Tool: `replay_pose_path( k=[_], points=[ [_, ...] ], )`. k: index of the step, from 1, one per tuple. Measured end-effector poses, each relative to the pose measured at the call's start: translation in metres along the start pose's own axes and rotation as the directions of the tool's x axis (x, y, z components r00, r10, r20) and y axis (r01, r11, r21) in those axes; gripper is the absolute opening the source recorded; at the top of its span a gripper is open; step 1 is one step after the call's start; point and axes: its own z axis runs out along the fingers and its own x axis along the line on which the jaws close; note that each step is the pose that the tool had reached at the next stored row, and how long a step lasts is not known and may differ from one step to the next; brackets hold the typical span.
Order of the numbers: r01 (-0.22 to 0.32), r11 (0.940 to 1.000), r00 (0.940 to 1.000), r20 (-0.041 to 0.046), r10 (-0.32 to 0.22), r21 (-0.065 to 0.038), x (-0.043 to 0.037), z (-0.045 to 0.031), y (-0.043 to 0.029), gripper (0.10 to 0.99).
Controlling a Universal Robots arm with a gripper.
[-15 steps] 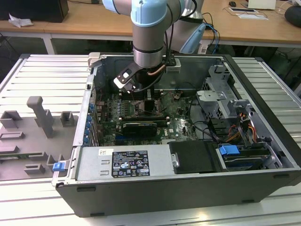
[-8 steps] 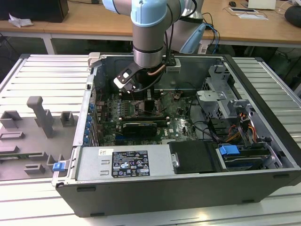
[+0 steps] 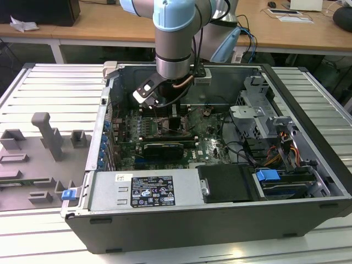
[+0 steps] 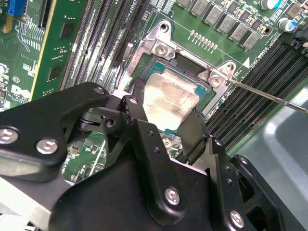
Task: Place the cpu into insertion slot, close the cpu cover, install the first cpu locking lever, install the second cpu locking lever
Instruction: 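Place the cpu into insertion slot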
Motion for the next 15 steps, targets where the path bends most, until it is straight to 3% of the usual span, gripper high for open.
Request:
replay_pose_path(
  k=[2,3,7,12,13,15],
  points=[
    [0.0,1.0,1.0,-0.0001,0.0,0.0,0.0,0.0,0.0,0.545],
    [0.0,1.0,1.0,-0.0001,0.0,0.0,0.0,0.0,0.0,0.608],
    [0.0,1.0,1.0,0.0,0.0,0.0,0.0,-0.0024,0.0001,0.608],
    [0.0,1.0,1.0,0.0,0.0,0.0,0.0002,-0.0114,0.0006,0.608],
    [0.0,1.0,1.0,-0.0002,0.0,0.0,0.0002,-0.0122,0.0007,0.463],
    [0.0,1.0,1.0,0.0,0.0,0.001,0.0002,-0.0125,0.0007,0.345]
  ],
)
